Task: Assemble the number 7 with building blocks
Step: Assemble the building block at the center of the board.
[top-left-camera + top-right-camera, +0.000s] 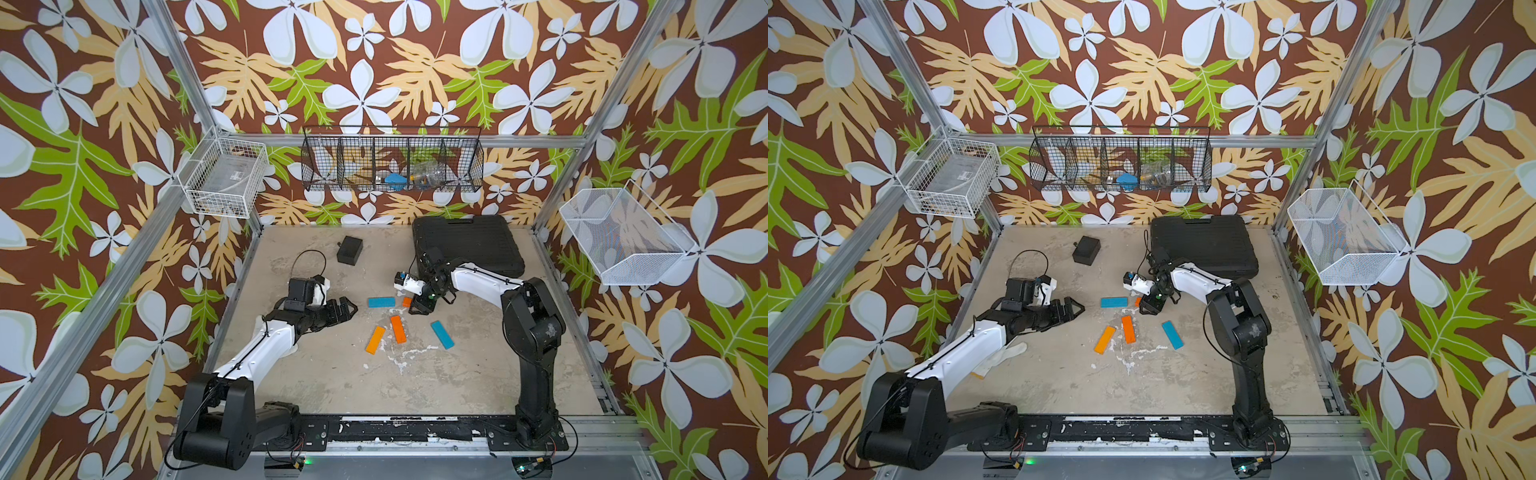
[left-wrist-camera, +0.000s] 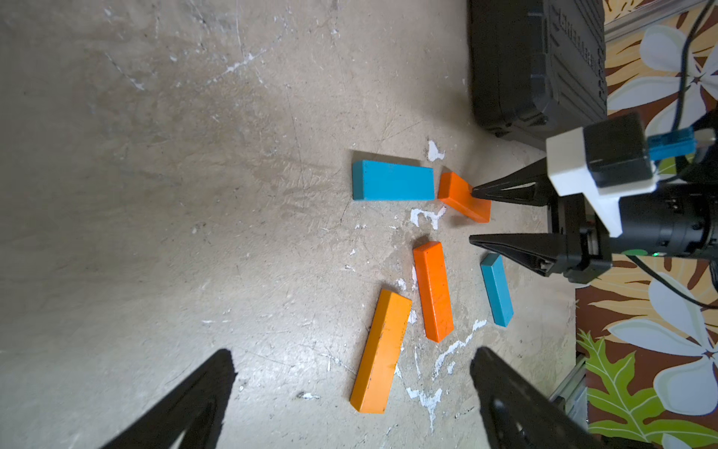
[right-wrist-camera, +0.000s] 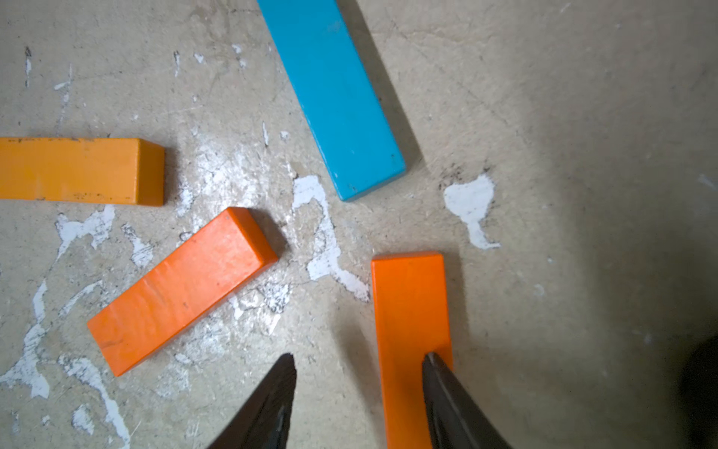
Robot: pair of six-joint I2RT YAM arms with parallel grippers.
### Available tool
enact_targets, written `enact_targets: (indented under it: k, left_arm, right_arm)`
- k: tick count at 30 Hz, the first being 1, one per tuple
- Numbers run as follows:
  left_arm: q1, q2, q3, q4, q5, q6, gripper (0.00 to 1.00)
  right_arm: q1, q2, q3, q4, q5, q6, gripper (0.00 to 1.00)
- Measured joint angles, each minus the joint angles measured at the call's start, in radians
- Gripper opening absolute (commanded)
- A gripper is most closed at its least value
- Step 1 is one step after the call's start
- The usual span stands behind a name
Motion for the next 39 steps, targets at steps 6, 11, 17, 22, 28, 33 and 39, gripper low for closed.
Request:
enact_targets:
  k: [6, 11, 17, 22, 28, 33, 39]
  left_arm:
    - [0.000, -0.075, -0.029, 0.000, 0.001, 0.039, 1.00]
    - [0.000, -0.100, -0.051, 0.001, 0.000, 0.043, 1.00]
    - [0.000, -0.109, -0.055, 0.008, 0.008, 0.040, 1.00]
    - [0.000, -0.118, -0.054, 0.009, 0.011, 0.040, 1.00]
    - [0.000, -0.134, -0.055, 0.008, 0.011, 0.041, 1.00]
    - [0.000, -0.134, -0.053, 0.008, 0.011, 0.042, 1.00]
    - [0.000, -0.127, -0.053, 0.014, 0.013, 0.040, 1.00]
  right_arm:
    - [0.006, 0.012, 0.020, -0.003, 0.010, -0.021, 0.75]
    - [0.015, -0.018, 0.013, -0.005, 0.027, -0.042, 0.68]
    - [0.003, 0.045, 0.029, -0.002, 0.066, -0.054, 0.53]
    - [-0.001, 0.097, 0.077, 0.017, 0.054, -0.065, 0.48]
    - [-0.003, 0.090, 0.064, 0.040, 0.066, -0.066, 0.33]
    - [0.007, 0.043, 0.001, 0.039, 0.082, -0.063, 0.27]
    - [0.034, 0.057, 0.027, 0.011, 0.085, -0.070, 0.22]
